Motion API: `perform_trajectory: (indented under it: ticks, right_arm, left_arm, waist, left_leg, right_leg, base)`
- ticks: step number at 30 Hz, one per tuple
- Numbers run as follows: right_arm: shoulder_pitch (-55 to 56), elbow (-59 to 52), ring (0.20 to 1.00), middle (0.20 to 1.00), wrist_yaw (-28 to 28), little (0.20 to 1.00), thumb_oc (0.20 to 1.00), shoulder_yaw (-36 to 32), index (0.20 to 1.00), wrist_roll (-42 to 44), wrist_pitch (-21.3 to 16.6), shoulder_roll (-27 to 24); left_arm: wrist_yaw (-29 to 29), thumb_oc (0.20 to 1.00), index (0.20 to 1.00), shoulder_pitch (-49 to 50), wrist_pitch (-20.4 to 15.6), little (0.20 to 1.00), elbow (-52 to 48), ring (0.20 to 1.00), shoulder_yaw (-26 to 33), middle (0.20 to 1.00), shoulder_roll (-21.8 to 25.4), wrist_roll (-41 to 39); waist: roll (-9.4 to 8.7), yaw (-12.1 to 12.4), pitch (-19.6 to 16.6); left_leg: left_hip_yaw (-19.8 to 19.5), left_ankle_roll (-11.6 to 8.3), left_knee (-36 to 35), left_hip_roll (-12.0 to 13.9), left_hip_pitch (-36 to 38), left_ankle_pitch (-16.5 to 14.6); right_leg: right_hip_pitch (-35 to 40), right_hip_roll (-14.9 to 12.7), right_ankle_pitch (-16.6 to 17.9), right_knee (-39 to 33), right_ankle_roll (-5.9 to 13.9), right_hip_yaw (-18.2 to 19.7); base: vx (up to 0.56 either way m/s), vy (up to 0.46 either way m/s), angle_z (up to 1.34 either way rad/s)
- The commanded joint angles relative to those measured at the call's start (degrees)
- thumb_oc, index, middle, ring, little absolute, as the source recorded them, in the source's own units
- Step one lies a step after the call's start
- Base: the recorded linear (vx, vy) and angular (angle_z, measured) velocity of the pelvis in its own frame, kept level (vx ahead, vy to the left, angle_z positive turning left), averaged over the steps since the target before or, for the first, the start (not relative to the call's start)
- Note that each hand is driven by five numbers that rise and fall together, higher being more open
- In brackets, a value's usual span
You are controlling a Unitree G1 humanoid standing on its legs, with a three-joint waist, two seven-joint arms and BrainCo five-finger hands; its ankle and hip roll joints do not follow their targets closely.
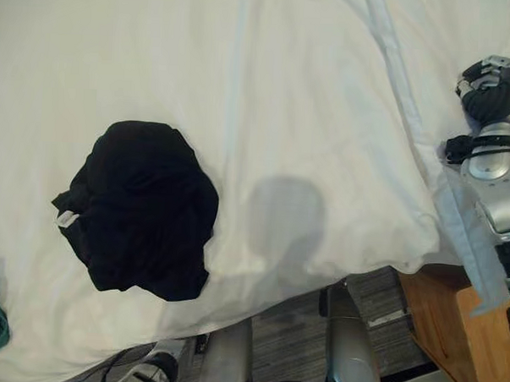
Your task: Tidy up the quilt and then pick up the clothes from the bed and put them into the laundry hamper.
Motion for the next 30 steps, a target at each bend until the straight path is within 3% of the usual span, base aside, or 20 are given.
perform_trajectory:
  ticks: [1,7,9,15,21,24,26,27,30]
  right_arm:
    - [1.7,1.3,0.200,0.200,-0.4,0.200,0.200,-2.1,0.200,-1.5,0.1,-1.4]
    - [14.3,3.3,0.200,0.200,-0.8,0.200,0.200,-6.5,0.200,1.2,0.1,3.1]
    - [23.8,4.6,0.200,0.200,-1.1,0.200,0.200,-8.7,0.200,1.5,-0.4,6.3]
    - [38.6,13.9,0.200,0.200,-4.7,0.200,0.200,-11.3,0.200,5.5,-7.4,12.2]
    - [43.0,21.6,0.200,0.200,-4.6,0.200,0.200,-10.9,0.200,6.8,-8.7,14.7]
    - [44.4,26.9,0.200,0.200,-2.0,0.200,0.200,-9.6,0.200,4.9,-7.9,15.9]
    - [44.5,30.8,0.950,0.950,0.7,0.950,0.950,-8.8,0.950,4.2,-6.7,17.0]
    - [44.3,35.8,1.000,1.000,2.3,1.000,1.000,-7.5,1.000,2.4,-5.1,18.6]
    - [44.4,45.2,1.000,1.000,6.1,1.000,1.000,-5.4,1.000,3.0,-3.4,21.6]
  left_arm:
    - [0.0,1.000,1.000,2.7,1.5,1.000,1.9,1.000,0.5,1.000,0.3,-1.3]
    - [-0.4,1.000,1.000,2.1,1.3,1.000,1.3,1.000,1.0,1.000,-0.4,-2.1]
    - [0.3,1.000,1.000,1.9,1.8,1.000,0.4,1.000,1.4,1.000,-0.4,-3.3]
    - [-0.3,1.000,1.000,2.6,1.4,1.000,-0.1,1.000,3.0,1.000,0.7,-2.5]
    - [-0.6,1.000,1.000,2.9,-0.3,1.000,1.7,1.000,3.7,1.000,1.8,-0.4]
    - [-0.1,1.000,1.000,3.5,-0.7,1.000,2.3,1.000,4.1,1.000,1.7,0.3]
    - [0.0,1.000,1.000,3.9,-1.0,1.000,2.8,1.000,4.2,1.000,1.6,0.8]
    - [0.2,1.000,1.000,4.5,-1.2,1.000,3.1,1.000,4.1,1.000,1.4,1.4]
    - [0.5,1.000,1.000,5.4,-1.9,1.000,4.0,1.000,4.3,1.000,1.0,2.3]
  waist:
    - [1.63,-1.3,-0.9]
    - [1.47,-3.4,-0.9]
    - [1.02,-5.2,-0.9]
    - [0.15,-8.4,-0.9]
    - [-0.41,-9.4,-0.9]
    - [-0.46,-9.2,-3.4]
    - [-0.36,-8.8,-4.8]
    - [-0.19,-7.9,-6.4]
    - [0.04,-6.0,-9.5]
  left_leg:
    - [-2.5,0.98,-6.3,2.4,-2.9,5.9]
    - [-1.2,1.24,-5.5,2.4,-3.3,5.4]
    - [-0.5,1.49,-3.6,2.6,-4.0,4.5]
    - [0.7,1.93,-1.1,2.5,-3.1,2.6]
    - [1.6,2.23,-4.0,2.7,4.0,2.0]
    - [2.1,2.12,-6.6,2.8,8.1,2.3]
    - [1.9,2.08,-7.9,2.9,10.0,2.5]
    - [1.6,2.15,-9.5,3.0,12.3,2.9]
    - [0.8,2.11,-12.0,3.1,15.6,3.5]
  right_leg:
    - [-2.5,-0.9,-7.6,8.8,3.58,-0.4]
    - [-3.9,-0.7,-7.5,9.8,3.51,0.8]
    - [-4.9,-0.6,-7.5,11.0,3.50,1.8]
    - [-4.0,0.0,-7.5,11.3,3.43,3.8]
    - [2.4,0.1,-7.2,8.7,4.38,5.2]
    - [5.9,-0.1,-6.9,6.9,4.97,5.6]
    - [7.7,-0.2,-7.0,6.3,5.09,5.4]
    - [10.0,-0.4,-7.2,5.5,5.14,4.8]
    - [13.7,-0.6,-7.7,4.0,5.23,3.3]
  base:
    - [-0.01,0.078,0.00]
    - [0.00,0.076,-0.01]
    - [-0.03,0.067,-0.05]
    - [-0.03,0.044,-0.02]
    - [-0.03,0.052,-0.10]
    - [0.02,0.044,-0.09]
    - [0.04,0.024,-0.10]
    - [0.05,0.010,-0.05]
    - [0.08,-0.021,0.05]
